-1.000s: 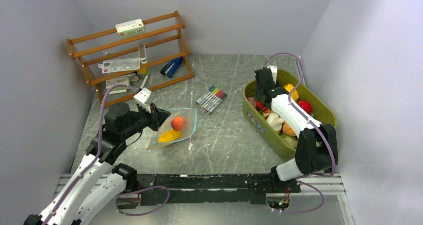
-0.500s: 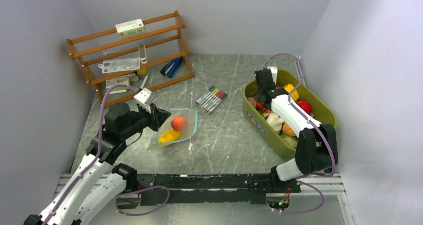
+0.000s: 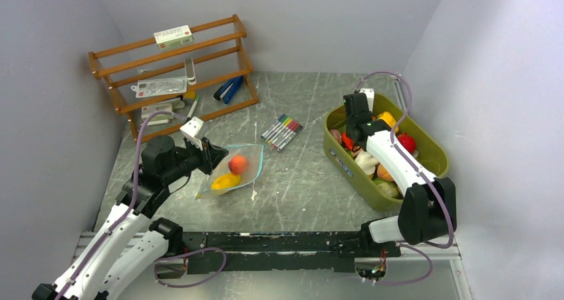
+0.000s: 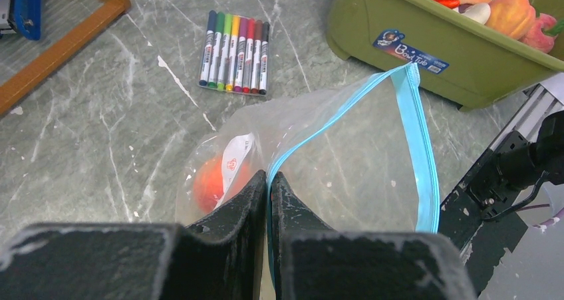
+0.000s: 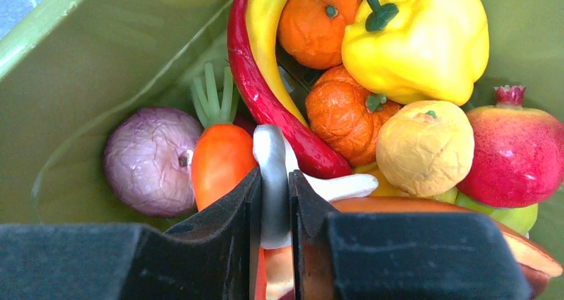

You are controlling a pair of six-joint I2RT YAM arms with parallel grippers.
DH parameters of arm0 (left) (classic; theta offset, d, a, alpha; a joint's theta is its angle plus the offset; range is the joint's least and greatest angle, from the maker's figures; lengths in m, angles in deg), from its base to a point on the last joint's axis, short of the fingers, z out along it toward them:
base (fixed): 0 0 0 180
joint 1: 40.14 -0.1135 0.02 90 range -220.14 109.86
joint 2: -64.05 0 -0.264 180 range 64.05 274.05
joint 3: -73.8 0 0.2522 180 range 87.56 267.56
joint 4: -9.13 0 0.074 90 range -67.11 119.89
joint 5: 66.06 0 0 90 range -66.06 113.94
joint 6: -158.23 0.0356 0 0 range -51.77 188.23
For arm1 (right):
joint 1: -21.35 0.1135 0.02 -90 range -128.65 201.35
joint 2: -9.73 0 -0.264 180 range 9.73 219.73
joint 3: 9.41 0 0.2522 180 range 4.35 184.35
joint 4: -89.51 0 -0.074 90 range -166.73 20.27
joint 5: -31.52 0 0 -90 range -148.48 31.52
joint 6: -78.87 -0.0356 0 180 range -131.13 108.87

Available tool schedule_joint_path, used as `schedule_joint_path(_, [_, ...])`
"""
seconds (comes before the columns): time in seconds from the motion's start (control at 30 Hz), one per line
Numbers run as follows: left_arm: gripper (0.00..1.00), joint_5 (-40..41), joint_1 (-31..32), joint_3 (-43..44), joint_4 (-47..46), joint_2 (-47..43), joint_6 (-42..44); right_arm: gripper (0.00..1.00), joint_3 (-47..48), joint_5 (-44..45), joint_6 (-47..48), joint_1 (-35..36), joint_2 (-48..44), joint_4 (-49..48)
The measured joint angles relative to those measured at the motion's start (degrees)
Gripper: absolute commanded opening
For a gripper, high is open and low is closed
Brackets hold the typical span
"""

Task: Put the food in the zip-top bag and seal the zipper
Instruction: Pick up the fake vegetable from the bin.

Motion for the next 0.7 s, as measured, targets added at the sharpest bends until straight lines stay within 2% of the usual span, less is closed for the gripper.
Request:
schedule_joint_path(0.2, [0.07, 0.2, 0.0, 0.0, 0.0, -0.7, 0.0, 0.17, 2.8, 0.1, -0.3, 1.9, -3.2, 3.4])
schedule_joint_path(0.37, [0.07, 0.4, 0.0, 0.0, 0.0, -0.8, 0.0, 0.17, 8.6, 2.4, -1.0, 6.4, -5.8, 6.0])
schedule_joint_path(0.6, [0.07, 0.6, 0.0, 0.0, 0.0, -0.8, 0.0, 0.17, 14.1, 6.8, -2.4, 15.6, -7.0, 9.9])
schedule_joint_path(0.7, [0.07, 0.7, 0.0, 0.0, 0.0, -0.8, 0.0, 0.17, 15.4, 7.5, -3.0, 21.9, -7.8, 10.5])
